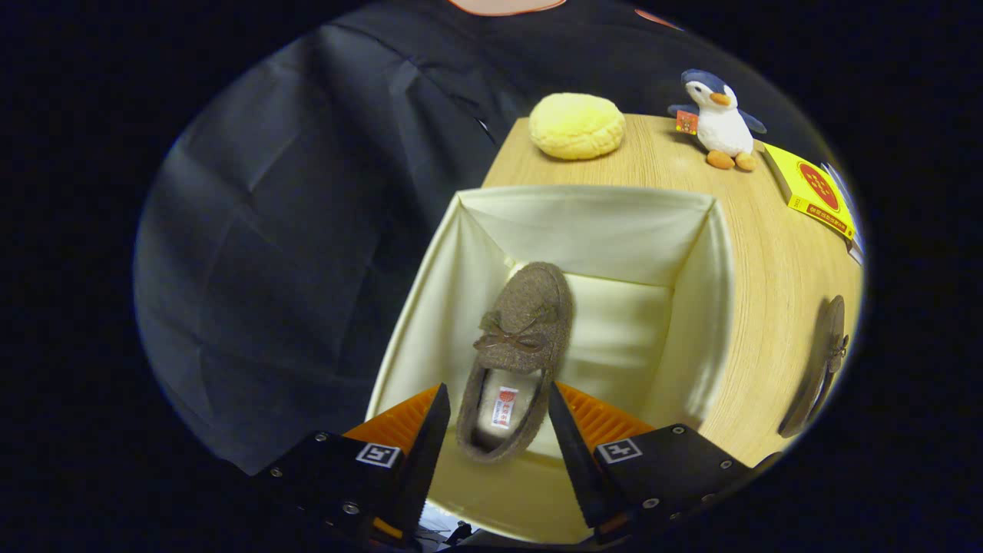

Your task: Open the storage box then place both shoes into the box .Put the left shoe in first, then the right shoe, with the right side of both shoes facing outward in a uniform manner.

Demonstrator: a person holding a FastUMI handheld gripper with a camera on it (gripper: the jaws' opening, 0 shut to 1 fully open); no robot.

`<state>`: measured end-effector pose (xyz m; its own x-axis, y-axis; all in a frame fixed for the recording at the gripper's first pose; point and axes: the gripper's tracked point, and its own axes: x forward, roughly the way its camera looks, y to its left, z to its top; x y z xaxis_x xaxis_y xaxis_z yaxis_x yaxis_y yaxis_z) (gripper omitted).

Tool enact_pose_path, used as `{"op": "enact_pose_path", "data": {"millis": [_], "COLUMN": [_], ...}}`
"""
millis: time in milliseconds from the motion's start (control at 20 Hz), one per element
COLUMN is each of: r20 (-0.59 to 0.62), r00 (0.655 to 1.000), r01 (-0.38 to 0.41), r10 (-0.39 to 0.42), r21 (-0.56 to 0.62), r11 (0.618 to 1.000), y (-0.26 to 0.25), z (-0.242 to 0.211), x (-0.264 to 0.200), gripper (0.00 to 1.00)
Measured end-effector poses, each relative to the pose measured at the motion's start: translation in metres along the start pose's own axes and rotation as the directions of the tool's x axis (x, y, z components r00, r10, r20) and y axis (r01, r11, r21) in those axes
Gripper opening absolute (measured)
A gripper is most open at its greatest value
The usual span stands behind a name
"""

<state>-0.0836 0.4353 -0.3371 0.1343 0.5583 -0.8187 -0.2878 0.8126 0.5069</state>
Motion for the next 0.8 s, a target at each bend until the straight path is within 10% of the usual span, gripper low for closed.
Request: {"op": "enact_pose_path", "data": {"millis": [200,800], "r20": [0.163,0.324], "r00": [0.987,0.902], "r01": [-0.008,0.283], "r10": [0.013,-0.286], "r21": [-0.034,0.057], "r11": [0.999,0.957], "y": [-0.032,-0.250], "z": [0.020,-0.029], "x": [-0.066,-0.164], "gripper": [0.96,0.99]}}
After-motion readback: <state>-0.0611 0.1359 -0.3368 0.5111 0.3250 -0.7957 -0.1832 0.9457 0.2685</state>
